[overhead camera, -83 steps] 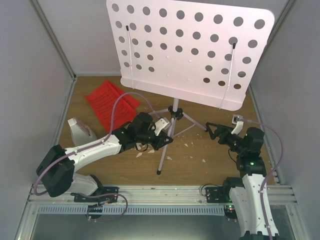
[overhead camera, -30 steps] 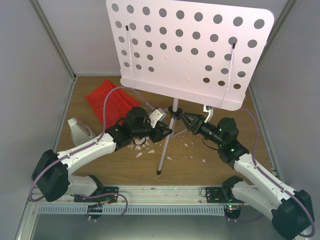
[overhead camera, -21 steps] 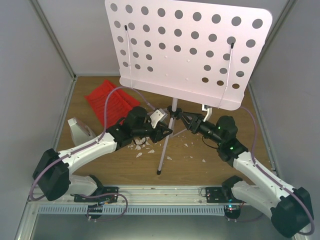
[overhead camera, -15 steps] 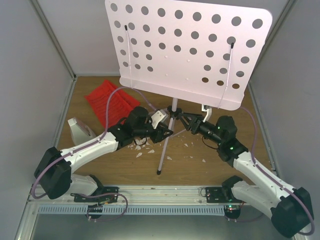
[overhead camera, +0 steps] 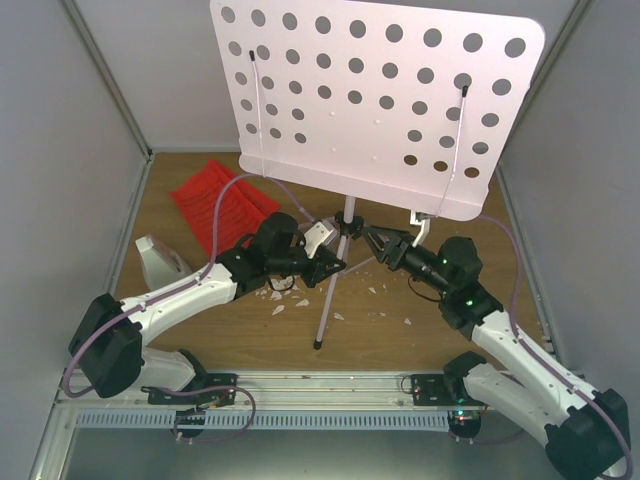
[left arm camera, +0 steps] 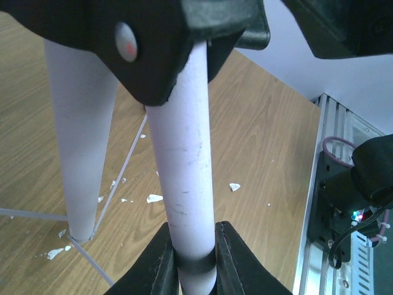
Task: Pack up the instrument practice props
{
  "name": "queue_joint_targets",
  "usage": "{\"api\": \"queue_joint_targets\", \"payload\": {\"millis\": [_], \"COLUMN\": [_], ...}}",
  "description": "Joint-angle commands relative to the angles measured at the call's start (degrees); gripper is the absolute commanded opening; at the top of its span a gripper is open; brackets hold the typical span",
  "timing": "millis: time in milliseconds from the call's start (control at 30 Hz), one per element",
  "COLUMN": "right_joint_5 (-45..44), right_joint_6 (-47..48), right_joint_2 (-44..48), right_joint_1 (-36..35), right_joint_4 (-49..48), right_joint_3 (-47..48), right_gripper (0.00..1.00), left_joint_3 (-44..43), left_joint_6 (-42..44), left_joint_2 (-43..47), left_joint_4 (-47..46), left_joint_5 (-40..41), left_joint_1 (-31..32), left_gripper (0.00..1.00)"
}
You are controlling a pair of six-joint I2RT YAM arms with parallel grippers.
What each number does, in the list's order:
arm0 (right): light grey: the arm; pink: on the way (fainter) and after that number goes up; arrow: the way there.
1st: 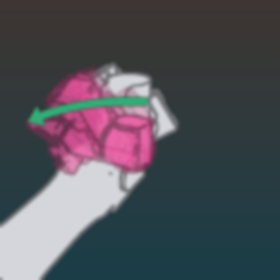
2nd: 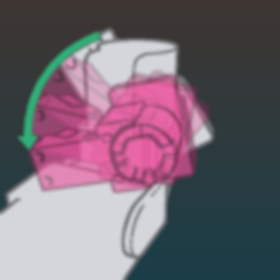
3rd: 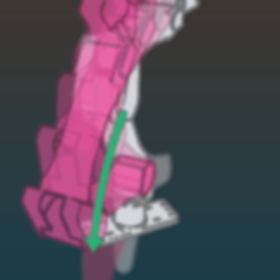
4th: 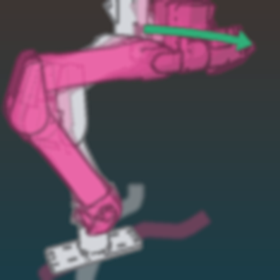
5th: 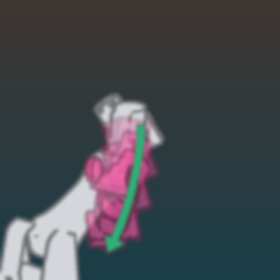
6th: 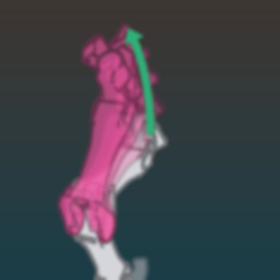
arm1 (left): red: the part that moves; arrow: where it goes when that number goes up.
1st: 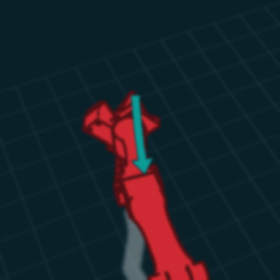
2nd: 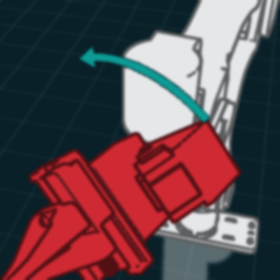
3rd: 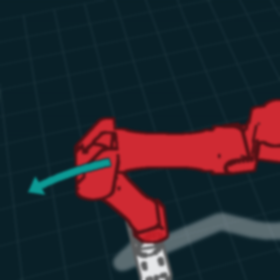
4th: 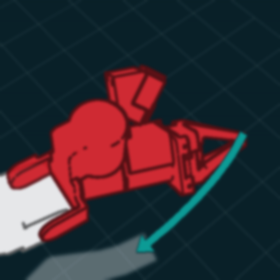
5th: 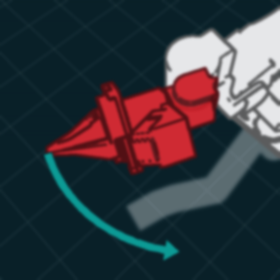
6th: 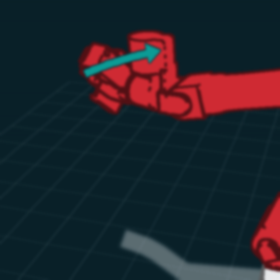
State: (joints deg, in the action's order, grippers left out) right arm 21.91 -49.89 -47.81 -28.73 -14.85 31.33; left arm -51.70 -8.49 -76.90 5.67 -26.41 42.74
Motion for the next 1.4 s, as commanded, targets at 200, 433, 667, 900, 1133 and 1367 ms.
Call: {"api": "queue_joint_targets", "payload": {"millis": [200,433,667,900,1133,1367], "right_joint_5": [3.1,2.8,-0.6,-1.7,-1.3,-6.7], "right_joint_6": [-3.6,-3.4,1.0,9.8,26.2,39.7], "right_joint_2": [-4.5,-6.9,-7.6,-7.3,-7.5,-8.3], "right_joint_1": [-1.0,-1.3,-1.3,-1.4,-1.9,-4.0], "right_joint_4": [-7.2,-8.2,-4.1,-1.1,1.4,6.4], "right_joint_3": [-2.0,-0.6,1.5,2.9,2.9,3.2], "right_gripper": [0.51,0.40,0.22,0.11,0.08,0.07], "left_joint_3": [-1.9,-1.8,-1.8,-2.0,-2.0,-2.2], "left_joint_6": [2.4,2.5,2.8,3.3,3.6,3.6], "left_joint_2": [-0.5,-0.4,0.0,0.7,0.7,0.7], "left_joint_4": [-0.9,-1.0,-0.8,-0.2,0.0,0.1], "left_joint_5": [0.6,0.7,1.1,2.4,2.7,2.7], "left_joint_1": [-0.2,-0.2,-0.2,-0.2,-0.2,-0.2], "left_gripper": [0.00,0.00,0.00,0.00,0.00,0.00]}}
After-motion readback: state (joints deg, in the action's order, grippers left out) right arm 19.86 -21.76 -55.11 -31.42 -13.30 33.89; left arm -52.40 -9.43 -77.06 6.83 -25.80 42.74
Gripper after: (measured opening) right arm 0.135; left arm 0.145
